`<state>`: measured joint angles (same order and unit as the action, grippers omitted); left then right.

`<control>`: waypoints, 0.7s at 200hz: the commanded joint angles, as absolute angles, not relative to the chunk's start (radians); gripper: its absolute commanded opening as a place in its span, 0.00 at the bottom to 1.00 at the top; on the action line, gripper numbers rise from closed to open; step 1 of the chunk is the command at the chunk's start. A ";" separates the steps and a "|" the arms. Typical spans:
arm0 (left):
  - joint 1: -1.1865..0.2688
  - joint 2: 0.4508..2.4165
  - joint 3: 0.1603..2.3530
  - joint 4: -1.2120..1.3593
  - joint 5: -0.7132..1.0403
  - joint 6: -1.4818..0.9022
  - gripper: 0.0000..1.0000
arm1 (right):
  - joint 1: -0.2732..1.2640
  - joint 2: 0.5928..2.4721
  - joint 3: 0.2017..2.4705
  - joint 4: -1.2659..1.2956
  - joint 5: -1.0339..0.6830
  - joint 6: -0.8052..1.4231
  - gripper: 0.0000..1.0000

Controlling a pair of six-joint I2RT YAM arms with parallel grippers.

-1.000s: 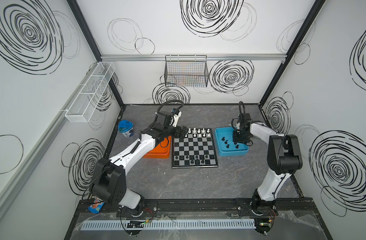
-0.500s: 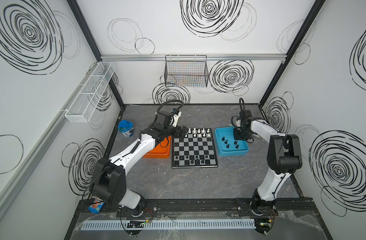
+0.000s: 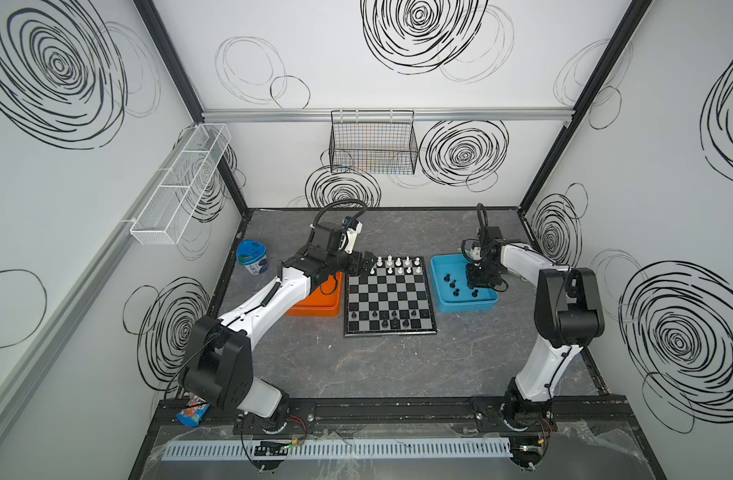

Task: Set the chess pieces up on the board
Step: 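Close the right gripper on a black piece in the blue tray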

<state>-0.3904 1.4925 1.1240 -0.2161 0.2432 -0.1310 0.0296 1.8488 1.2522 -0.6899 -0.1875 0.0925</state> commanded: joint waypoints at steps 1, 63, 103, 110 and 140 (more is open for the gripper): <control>-0.381 1.499 1.129 -0.198 0.255 -0.135 0.97 | 0.034 1.858 1.246 -0.699 -0.195 0.091 0.29; -0.380 1.499 1.129 -0.198 0.255 -0.137 0.97 | 0.060 1.858 1.237 -0.703 -0.195 0.100 0.19; -0.380 1.500 1.127 -0.198 0.257 -0.137 0.97 | 0.066 1.860 1.239 -0.703 -0.195 0.101 0.19; -0.379 1.500 1.127 -0.198 0.257 -0.136 0.97 | 0.067 1.859 1.240 -0.702 -0.192 0.099 0.20; -0.379 1.500 1.127 -0.198 0.256 -0.136 0.97 | 0.069 1.858 1.251 -0.690 -0.181 0.098 0.31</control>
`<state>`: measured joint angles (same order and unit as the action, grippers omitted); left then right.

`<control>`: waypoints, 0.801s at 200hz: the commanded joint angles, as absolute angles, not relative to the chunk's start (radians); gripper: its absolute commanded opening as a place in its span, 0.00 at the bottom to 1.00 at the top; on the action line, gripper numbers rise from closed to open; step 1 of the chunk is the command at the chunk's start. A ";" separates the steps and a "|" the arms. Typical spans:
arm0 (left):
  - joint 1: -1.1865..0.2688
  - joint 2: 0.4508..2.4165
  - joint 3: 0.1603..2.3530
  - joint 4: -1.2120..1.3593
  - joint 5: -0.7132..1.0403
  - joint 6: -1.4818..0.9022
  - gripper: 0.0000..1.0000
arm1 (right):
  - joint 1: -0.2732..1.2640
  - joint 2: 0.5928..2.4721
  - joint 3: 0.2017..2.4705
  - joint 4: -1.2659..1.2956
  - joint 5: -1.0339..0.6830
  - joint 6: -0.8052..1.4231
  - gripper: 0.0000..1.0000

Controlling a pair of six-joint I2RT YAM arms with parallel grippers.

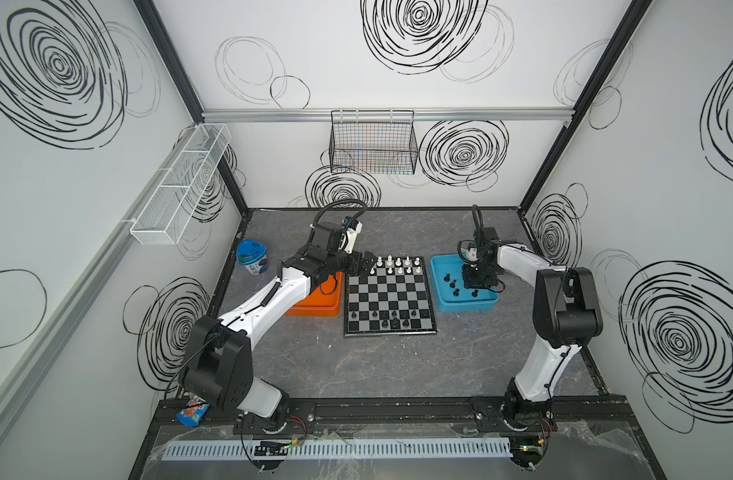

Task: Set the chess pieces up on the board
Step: 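Close the right gripper on a black piece in the blue tray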

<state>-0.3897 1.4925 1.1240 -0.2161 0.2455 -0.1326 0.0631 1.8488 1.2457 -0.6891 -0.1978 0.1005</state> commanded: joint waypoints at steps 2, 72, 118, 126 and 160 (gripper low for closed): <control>-0.379 1.500 1.127 -0.197 0.256 -0.136 0.97 | 0.069 1.859 1.252 -0.689 -0.181 0.098 0.31; -0.378 1.500 1.127 -0.198 0.255 -0.137 0.97 | 0.072 1.879 1.267 -0.670 -0.178 0.096 0.31; -0.377 1.500 1.127 -0.197 0.253 -0.137 0.97 | 0.073 1.883 1.273 -0.645 -0.175 0.107 0.24; -0.377 1.500 1.127 -0.197 0.253 -0.137 0.97 | 0.074 1.882 1.273 -0.643 -0.173 0.107 0.23; -0.375 1.505 1.128 -0.197 0.253 -0.137 0.97 | 0.073 1.888 1.272 -0.636 -0.161 0.109 0.21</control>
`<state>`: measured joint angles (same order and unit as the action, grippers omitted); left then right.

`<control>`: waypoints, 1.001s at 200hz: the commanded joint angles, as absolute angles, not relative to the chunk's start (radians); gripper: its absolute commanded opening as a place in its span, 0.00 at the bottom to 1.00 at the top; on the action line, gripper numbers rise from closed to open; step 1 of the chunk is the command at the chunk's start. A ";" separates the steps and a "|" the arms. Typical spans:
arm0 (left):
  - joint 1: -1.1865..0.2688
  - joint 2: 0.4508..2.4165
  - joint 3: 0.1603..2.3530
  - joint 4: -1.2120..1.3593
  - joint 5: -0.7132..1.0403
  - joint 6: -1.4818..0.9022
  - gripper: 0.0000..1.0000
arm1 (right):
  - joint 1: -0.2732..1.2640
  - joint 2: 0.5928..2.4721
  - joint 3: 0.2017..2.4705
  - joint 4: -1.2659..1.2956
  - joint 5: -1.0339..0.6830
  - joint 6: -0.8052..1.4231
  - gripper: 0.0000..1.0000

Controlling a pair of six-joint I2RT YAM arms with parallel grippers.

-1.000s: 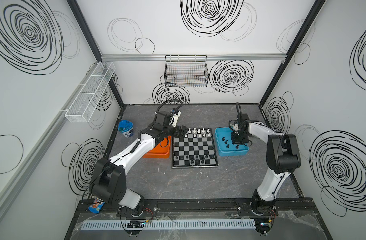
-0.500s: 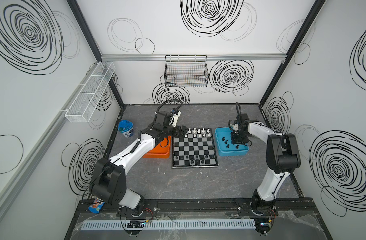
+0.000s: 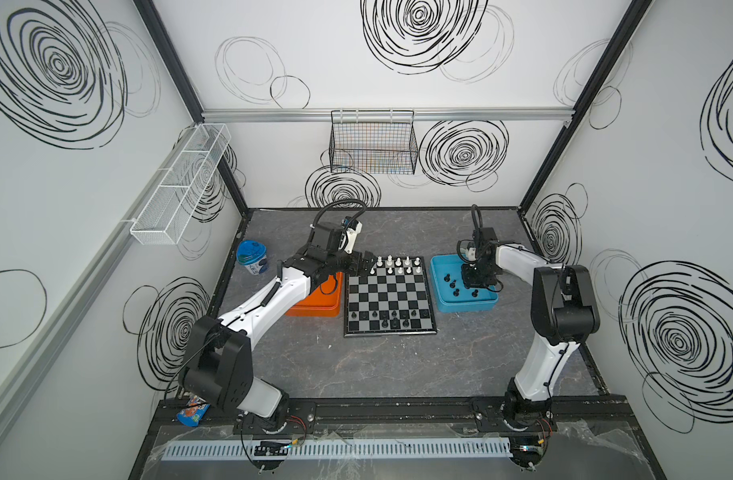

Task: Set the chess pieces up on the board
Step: 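Close the right gripper on a black piece in the blue tray, then lift the black piece with the right gripper and carry it over the board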

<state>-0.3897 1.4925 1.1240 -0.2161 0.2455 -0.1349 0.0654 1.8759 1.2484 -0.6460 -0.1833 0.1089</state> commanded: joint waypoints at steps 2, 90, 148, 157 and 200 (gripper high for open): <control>-0.376 1.505 1.128 -0.197 0.254 -0.137 0.97 | 0.073 1.889 1.273 -0.635 -0.161 0.108 0.20; -0.372 1.505 1.118 -0.195 0.240 -0.135 0.97 | 0.096 1.830 1.283 -0.649 -0.135 0.130 0.08; -0.374 1.461 1.117 -0.215 0.232 -0.182 0.97 | 0.165 1.683 1.325 -0.743 -0.135 0.138 0.08; -0.372 1.443 1.112 -0.221 0.230 -0.197 0.97 | 0.191 1.665 1.318 -0.752 -0.140 0.144 0.08; -0.372 1.317 1.016 -0.256 0.200 -0.249 0.97 | 0.347 1.577 1.233 -0.742 -0.172 0.217 0.07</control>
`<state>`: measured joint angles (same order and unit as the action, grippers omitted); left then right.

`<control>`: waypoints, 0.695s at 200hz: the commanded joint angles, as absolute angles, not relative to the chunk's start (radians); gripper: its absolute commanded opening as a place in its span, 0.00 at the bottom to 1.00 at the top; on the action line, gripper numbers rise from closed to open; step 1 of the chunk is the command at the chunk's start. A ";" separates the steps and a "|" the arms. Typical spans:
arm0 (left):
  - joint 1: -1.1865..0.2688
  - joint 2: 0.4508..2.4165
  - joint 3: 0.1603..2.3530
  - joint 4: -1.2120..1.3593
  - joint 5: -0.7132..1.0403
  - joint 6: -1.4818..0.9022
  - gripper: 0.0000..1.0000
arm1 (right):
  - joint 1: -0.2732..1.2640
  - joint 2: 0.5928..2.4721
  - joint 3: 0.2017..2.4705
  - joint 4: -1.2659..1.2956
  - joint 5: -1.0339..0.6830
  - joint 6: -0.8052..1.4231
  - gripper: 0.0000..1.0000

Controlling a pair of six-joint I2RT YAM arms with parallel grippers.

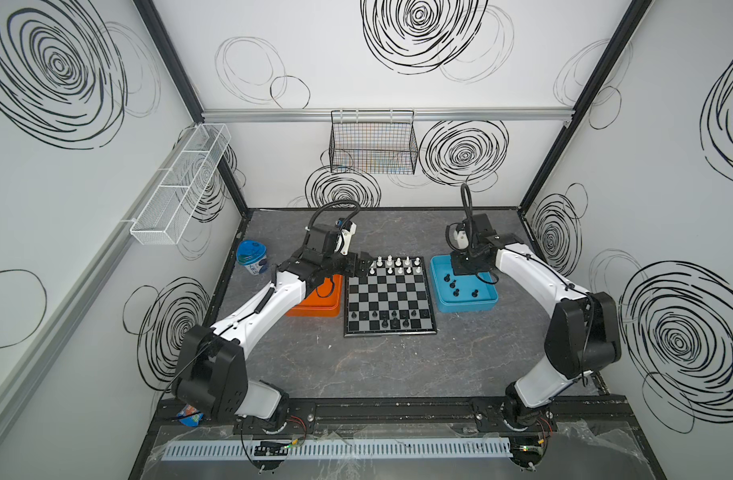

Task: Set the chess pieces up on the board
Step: 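Lift the black piece with the right gripper and carry it over the board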

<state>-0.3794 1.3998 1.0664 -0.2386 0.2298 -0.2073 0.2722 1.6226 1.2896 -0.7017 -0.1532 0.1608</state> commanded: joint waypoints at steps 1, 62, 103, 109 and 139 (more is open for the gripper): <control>-0.373 1.314 1.013 -0.257 0.201 -0.250 0.97 | 0.351 1.575 1.229 -0.741 -0.174 0.219 0.07; -0.352 1.191 0.837 -0.190 0.210 -0.274 0.97 | 0.575 1.486 1.069 -0.676 -0.186 0.386 0.08; -0.347 1.186 0.824 -0.152 0.231 -0.272 0.97 | 0.678 1.475 0.984 -0.618 -0.155 0.483 0.08; -0.344 1.183 0.824 -0.152 0.233 -0.273 0.97 | 0.685 1.473 0.972 -0.607 -0.155 0.493 0.08; -0.338 1.174 0.823 -0.149 0.235 -0.272 0.97 | 0.713 1.490 0.951 -0.570 -0.145 0.530 0.08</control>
